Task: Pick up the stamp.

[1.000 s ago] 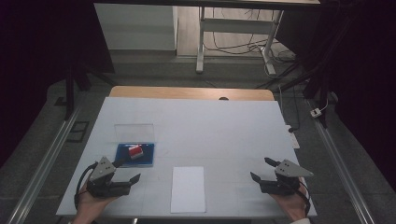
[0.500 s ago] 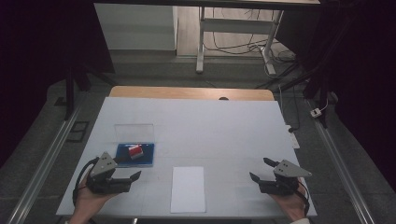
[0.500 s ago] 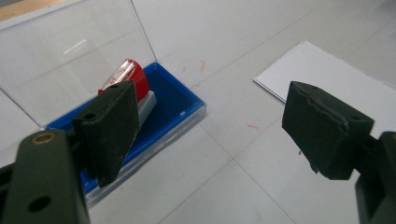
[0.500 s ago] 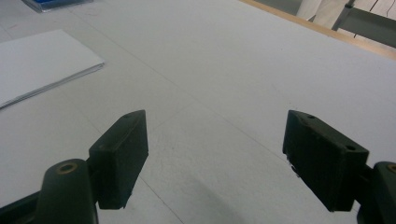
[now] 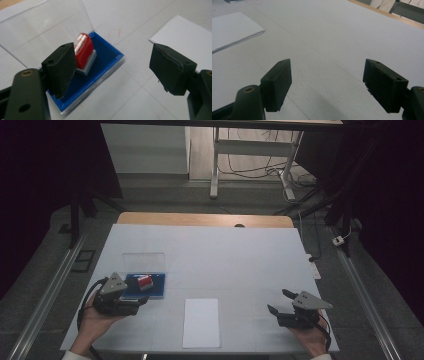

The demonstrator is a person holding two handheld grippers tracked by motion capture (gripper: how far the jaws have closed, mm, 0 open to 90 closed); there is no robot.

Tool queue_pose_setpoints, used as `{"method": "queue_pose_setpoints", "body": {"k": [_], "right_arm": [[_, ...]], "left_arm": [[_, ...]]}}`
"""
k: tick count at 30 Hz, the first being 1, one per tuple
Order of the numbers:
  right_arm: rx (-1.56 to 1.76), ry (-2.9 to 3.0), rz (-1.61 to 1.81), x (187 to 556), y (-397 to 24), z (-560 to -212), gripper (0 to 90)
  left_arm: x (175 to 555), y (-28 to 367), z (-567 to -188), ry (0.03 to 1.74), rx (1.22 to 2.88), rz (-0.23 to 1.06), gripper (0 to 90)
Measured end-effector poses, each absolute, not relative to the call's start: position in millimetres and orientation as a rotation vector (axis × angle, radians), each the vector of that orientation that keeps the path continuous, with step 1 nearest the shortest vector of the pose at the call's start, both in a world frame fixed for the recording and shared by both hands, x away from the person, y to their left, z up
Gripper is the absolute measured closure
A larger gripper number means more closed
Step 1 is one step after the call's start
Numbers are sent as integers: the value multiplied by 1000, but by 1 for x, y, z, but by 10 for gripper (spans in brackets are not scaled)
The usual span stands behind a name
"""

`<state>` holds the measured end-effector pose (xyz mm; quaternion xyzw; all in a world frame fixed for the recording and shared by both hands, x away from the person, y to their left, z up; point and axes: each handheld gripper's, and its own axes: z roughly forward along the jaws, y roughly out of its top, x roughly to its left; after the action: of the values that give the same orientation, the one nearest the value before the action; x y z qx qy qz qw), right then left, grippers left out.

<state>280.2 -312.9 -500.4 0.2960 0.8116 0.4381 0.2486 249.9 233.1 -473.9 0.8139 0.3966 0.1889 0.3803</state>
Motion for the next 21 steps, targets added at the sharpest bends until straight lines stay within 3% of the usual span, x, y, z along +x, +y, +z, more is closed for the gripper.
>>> {"method": "queue_pose_setpoints", "body": {"k": [21], "right_arm": [[808, 2228, 1160, 280, -311, -503, 238]], "left_arm": [[301, 233, -473, 971, 2253, 446, 265]]}}
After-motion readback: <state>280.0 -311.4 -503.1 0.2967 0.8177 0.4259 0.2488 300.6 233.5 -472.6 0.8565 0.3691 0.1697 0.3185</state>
